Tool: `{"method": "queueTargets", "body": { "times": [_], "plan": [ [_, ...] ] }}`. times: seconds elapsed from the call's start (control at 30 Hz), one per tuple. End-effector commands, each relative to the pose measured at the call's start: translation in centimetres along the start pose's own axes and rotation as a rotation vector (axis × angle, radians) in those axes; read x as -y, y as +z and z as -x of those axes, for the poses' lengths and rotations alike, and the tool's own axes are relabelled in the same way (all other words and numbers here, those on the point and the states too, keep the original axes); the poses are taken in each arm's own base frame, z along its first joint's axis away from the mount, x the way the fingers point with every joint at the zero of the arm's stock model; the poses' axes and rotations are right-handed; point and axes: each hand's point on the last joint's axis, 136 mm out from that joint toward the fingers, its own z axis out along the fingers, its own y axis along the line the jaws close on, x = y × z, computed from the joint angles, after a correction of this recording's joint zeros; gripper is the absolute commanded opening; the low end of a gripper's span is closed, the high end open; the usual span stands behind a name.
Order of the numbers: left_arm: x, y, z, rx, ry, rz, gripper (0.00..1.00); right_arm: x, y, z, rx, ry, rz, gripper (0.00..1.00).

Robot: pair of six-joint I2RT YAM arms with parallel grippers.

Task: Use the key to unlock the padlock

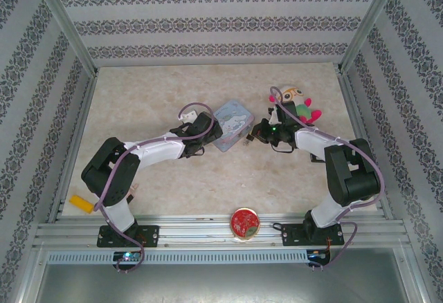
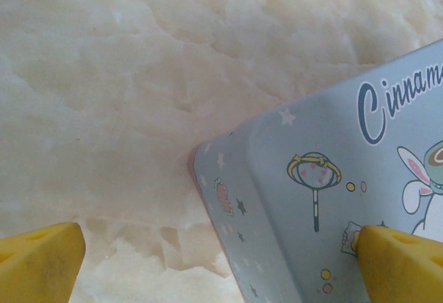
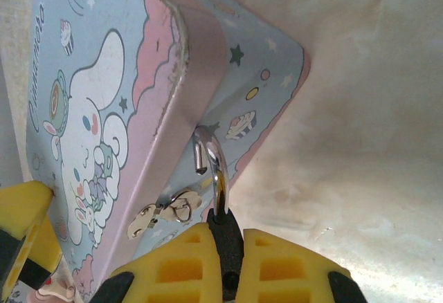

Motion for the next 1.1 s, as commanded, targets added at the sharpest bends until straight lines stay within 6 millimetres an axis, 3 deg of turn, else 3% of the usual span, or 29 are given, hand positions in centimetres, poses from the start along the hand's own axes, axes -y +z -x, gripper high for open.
{"method": "queueTargets", "body": {
  "times": [0.0, 0.3, 0.53, 0.8, 1.07],
  "plan": [
    [-3.6, 0.5, -1.4, -0.052, 0.019, 0.109, 0.99, -2.1, -1.3, 2.3, 0.074, -0.04, 0.047, 0.0],
    [-4.0, 0.5, -1.3, -0.052, 0.009, 0.114, 0.99, -2.0, -2.1, 3.0, 0.098, -0.047, 0.04, 0.0],
    [-4.8, 0.3, -0.4, -0.038, -0.009, 0.115, 1.0, -1.4, -2.6, 2.3, 0.091, -0.065, 0.012, 0.0],
    [-6.4, -0.3, 1.6, 0.005, -0.054, 0.112, 0.97, -0.2, -3.3, 0.3, 0.052, -0.096, -0.023, 0.0],
    [-7.6, -1.6, 5.6, 0.086, -0.089, 0.102, 0.98, 1.1, -4.2, -2.5, -0.05, -0.142, -0.089, 0.0]
  ]
}}
